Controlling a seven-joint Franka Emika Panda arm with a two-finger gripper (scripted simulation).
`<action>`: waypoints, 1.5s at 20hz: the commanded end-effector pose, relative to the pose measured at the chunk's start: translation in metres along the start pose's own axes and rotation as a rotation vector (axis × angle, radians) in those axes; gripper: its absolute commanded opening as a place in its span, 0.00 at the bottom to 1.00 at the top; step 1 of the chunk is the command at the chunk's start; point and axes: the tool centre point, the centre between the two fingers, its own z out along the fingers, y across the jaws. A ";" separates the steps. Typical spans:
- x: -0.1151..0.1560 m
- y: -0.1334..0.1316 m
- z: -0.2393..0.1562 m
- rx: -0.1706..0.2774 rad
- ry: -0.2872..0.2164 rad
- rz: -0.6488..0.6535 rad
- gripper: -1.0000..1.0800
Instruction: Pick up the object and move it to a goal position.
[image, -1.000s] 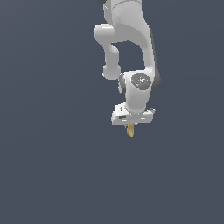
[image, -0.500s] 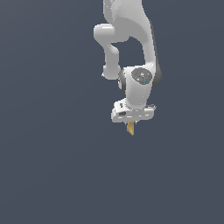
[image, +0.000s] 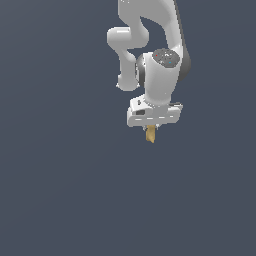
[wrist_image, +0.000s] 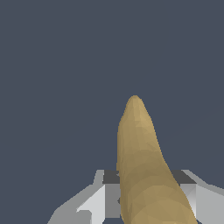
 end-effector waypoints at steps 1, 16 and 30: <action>-0.005 0.000 -0.026 0.000 0.001 0.000 0.00; -0.034 0.001 -0.184 0.000 0.001 -0.001 0.00; -0.040 0.002 -0.234 0.000 0.001 0.000 0.00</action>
